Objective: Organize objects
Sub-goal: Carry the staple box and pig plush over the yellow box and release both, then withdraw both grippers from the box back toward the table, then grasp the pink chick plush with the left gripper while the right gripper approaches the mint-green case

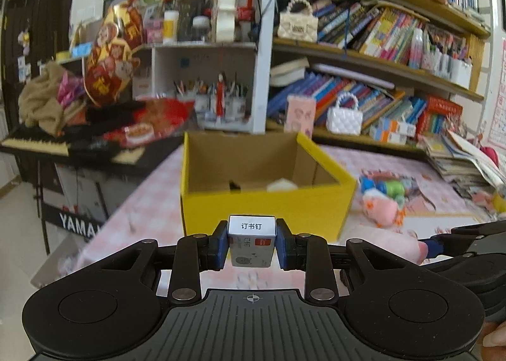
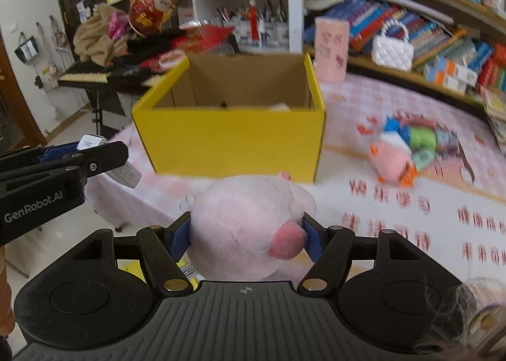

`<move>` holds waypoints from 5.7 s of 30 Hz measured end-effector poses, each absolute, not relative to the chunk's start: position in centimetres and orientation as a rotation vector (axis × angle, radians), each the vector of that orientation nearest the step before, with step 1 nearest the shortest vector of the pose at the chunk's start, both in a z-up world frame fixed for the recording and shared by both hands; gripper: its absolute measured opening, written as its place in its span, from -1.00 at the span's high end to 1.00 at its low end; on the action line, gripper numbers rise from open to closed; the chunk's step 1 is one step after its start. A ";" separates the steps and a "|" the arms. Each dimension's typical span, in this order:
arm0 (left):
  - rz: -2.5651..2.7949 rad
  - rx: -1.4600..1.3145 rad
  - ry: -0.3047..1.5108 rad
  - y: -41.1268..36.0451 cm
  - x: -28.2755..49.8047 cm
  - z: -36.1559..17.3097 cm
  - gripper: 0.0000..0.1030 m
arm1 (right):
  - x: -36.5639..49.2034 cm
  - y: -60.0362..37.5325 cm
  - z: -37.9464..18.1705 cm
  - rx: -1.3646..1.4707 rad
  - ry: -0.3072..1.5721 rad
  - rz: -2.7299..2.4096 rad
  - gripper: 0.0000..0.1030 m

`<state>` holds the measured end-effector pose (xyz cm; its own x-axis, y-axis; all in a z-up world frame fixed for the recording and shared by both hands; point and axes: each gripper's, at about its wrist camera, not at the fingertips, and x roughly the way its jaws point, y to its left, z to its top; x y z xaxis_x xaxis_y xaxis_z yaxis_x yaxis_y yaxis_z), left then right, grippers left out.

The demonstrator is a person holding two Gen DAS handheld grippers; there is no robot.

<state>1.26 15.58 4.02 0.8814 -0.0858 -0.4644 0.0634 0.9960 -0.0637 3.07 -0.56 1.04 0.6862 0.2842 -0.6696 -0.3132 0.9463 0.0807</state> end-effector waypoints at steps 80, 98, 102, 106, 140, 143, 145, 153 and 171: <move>0.094 -0.151 0.586 17.3 3.8 2.1 -0.51 | 9.3 -1.4 1.3 -0.050 0.626 0.267 -0.53; 0.015 -0.070 0.681 15.1 -1.1 -0.1 -0.66 | 1.2 -1.8 -2.6 -0.109 0.719 0.184 -0.53; -0.034 -0.065 0.707 14.3 -1.4 -0.6 -0.67 | 0.0 -2.6 -3.0 -0.095 0.739 0.151 -0.54; -0.093 -0.060 0.732 13.2 -1.5 -1.1 -0.67 | -1.2 -3.8 -3.4 -0.074 0.754 0.100 -0.54; -0.433 0.060 0.791 -0.5 3.9 -1.7 -0.68 | -1.5 -17.1 -3.6 0.037 0.821 -0.248 -0.53; -0.422 0.057 0.795 -1.3 4.8 -1.7 -0.68 | -0.3 -18.3 -3.7 0.046 0.832 -0.229 -0.51; -0.408 0.052 0.797 -1.9 5.4 -1.7 -0.68 | 0.5 -19.0 -3.6 0.052 0.837 -0.213 -0.49; -0.316 -0.002 0.786 -3.9 8.9 -1.3 -0.68 | 4.3 -22.4 -3.7 0.083 0.842 -0.155 -0.48; -0.088 -0.121 0.779 -9.2 20.0 -2.0 -0.66 | 13.7 -28.9 -2.7 0.127 0.744 -0.074 -0.39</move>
